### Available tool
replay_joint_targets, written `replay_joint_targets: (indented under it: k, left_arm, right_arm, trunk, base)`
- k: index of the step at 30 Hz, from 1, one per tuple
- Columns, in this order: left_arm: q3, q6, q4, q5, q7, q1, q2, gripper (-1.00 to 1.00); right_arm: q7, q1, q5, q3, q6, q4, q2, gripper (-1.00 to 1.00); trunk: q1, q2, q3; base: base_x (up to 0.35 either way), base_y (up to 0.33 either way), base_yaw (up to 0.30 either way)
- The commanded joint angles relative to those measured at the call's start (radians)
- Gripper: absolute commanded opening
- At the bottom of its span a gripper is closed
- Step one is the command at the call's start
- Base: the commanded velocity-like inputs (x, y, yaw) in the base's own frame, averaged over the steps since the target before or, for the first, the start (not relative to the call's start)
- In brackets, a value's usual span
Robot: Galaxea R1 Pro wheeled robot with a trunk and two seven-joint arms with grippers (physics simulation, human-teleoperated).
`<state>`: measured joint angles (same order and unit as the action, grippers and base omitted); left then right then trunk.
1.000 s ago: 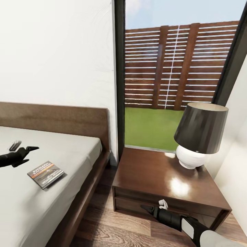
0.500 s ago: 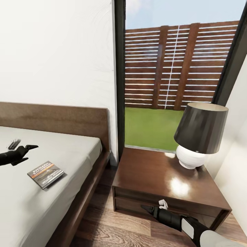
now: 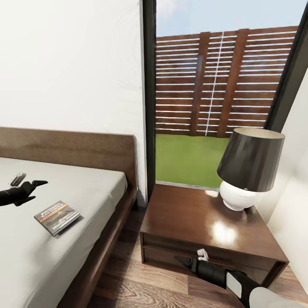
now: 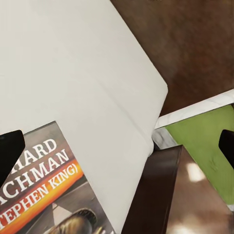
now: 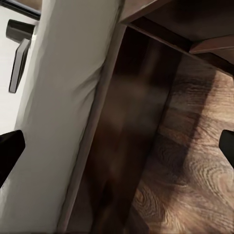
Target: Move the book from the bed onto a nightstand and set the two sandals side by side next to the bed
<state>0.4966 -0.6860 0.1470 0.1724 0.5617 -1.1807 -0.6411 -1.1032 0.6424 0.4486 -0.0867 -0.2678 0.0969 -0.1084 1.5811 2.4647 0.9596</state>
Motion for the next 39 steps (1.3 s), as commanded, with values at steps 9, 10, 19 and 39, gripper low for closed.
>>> replay_joint_targets:
  k: [9,10,19,39]
  left_arm:
    - [-0.006,-0.008,0.000,0.010,-0.001,0.000,-0.001,1.00]
    - [-0.006,-0.008,0.000,0.010,-0.001,0.000,-0.001,1.00]
    - [-0.007,-0.009,0.000,0.010,0.005,0.000,-0.003,1.00]
    - [-0.010,-0.009,0.000,0.009,0.007,0.000,0.001,1.00]
  right_arm:
    - [-0.157,0.000,0.005,-0.109,-0.006,0.004,-0.001,1.00]
    - [-0.167,0.000,0.005,-0.129,-0.005,0.003,-0.001,1.00]
    - [-0.207,-0.005,0.003,-0.232,0.041,-0.010,0.000,1.00]
    - [-0.213,-0.073,0.012,-0.249,0.224,-0.040,-0.008,1.00]
  trunk:
    - [0.000,0.000,0.001]
    - [0.000,0.000,0.001]
    - [0.000,0.000,0.001]
    - [0.000,0.000,0.001]
  base:
    - [0.000,0.000,0.000]
    - [0.000,0.000,0.000]
    - [0.000,0.000,0.000]
    - [0.000,0.000,0.000]
